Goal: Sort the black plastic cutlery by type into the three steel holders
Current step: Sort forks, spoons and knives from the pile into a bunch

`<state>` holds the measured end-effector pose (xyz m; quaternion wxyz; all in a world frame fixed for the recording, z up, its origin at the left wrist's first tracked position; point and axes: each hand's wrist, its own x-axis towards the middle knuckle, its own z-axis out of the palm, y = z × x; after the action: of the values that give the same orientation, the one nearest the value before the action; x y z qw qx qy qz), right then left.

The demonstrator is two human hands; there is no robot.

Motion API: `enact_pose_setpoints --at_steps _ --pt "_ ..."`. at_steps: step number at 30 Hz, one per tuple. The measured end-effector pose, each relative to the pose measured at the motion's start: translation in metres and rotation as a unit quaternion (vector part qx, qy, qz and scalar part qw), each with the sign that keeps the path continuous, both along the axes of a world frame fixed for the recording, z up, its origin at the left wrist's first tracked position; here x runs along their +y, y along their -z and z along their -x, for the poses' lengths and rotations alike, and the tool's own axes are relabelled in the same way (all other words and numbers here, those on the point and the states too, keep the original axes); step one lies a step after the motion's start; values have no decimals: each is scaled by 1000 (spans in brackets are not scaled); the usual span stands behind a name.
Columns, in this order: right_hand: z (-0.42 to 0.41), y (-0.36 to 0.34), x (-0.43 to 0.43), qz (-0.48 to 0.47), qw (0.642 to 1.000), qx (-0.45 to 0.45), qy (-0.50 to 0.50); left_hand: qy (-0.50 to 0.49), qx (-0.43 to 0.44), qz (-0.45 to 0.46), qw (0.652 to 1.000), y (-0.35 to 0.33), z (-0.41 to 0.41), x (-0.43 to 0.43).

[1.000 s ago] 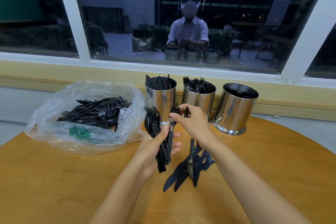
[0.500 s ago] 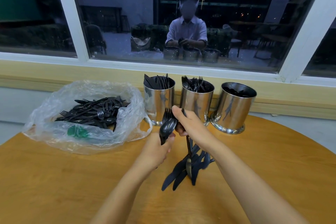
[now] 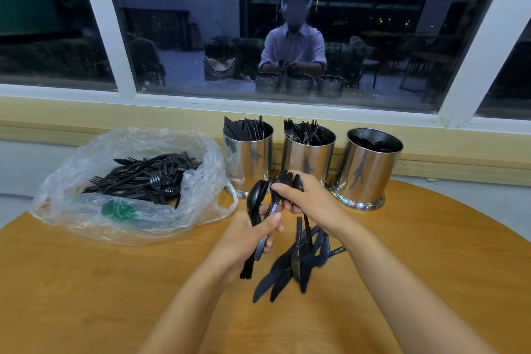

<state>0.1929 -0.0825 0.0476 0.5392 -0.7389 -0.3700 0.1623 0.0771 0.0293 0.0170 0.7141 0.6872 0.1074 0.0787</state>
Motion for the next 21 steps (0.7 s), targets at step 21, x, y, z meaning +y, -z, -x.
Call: enact_pose_setpoints --at_steps 21 --pt "-170 -67 -3 -70 890 -310 328 -33 137 252 958 23 -82 22"
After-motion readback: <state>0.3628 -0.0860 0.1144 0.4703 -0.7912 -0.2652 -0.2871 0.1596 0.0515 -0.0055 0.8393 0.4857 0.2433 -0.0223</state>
